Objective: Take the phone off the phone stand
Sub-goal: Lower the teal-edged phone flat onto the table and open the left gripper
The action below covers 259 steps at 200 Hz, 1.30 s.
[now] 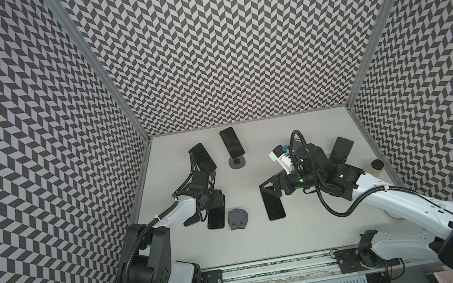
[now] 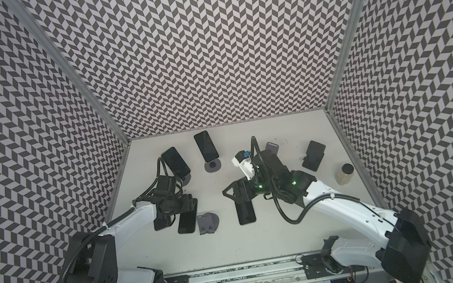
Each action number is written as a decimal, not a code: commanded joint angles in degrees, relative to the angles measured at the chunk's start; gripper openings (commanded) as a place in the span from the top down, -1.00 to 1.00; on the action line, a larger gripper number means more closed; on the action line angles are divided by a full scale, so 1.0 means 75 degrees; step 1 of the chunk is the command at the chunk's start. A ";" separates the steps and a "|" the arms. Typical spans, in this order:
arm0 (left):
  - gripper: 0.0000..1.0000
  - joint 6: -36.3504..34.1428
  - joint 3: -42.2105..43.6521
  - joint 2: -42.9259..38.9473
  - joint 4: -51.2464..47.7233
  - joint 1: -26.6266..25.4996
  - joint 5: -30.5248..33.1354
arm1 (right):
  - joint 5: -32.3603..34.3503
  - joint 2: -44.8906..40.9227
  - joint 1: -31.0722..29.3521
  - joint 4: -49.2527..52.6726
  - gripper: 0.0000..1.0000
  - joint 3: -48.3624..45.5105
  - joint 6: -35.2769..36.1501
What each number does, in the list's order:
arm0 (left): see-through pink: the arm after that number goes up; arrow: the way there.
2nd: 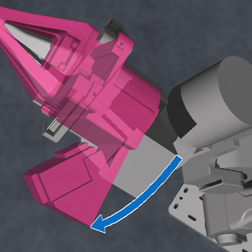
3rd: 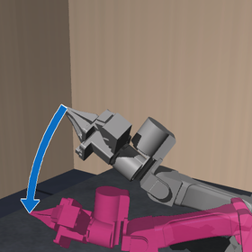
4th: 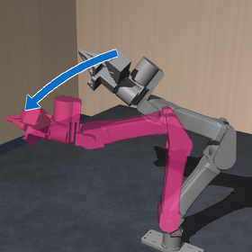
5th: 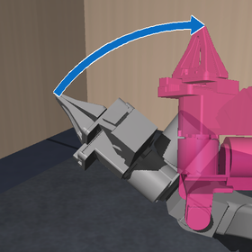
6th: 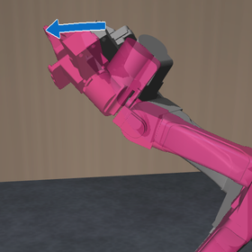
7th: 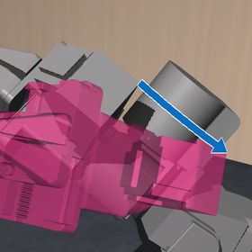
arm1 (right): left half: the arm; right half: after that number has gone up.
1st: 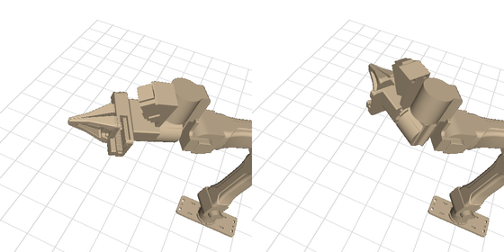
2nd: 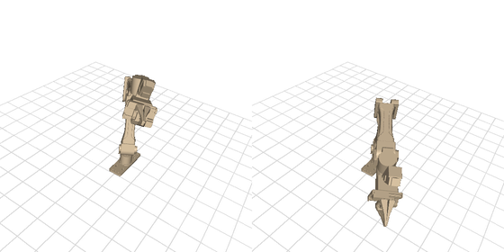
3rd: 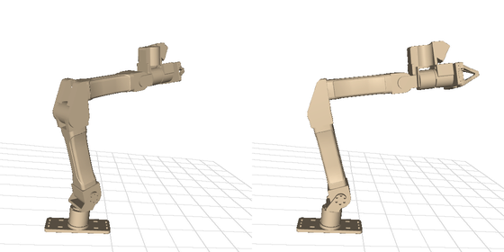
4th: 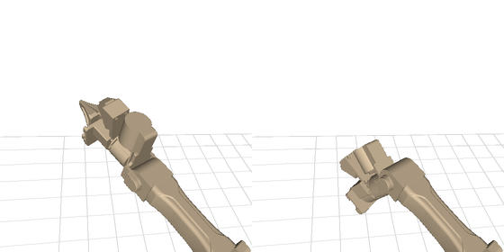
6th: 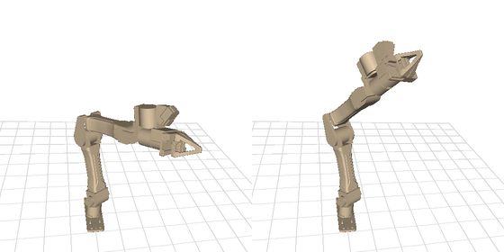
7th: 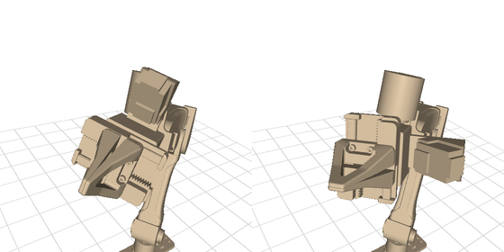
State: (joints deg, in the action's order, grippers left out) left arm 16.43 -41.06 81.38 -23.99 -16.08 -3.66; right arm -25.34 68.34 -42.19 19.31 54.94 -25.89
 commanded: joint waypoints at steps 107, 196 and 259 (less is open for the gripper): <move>-0.42 0.0162 -0.0301 -0.1199 -0.0341 0.0058 -0.0043 | 0.0227 0.0416 0.0024 0.0119 -0.59 0.0953 0.0293; -0.41 0.0189 -0.0942 -0.1785 -0.0643 0.0058 -0.0178 | 0.0531 0.1281 0.0026 0.0273 -0.58 0.1926 0.0579; -0.40 0.0130 -0.1298 -0.2180 -0.0652 0.0058 -0.0234 | 0.0716 0.2114 0.0024 0.0376 -0.59 0.2744 0.0714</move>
State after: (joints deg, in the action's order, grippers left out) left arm 17.63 -48.88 67.22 -28.38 -16.08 -4.82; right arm -21.23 82.24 -42.19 22.79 72.29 -21.93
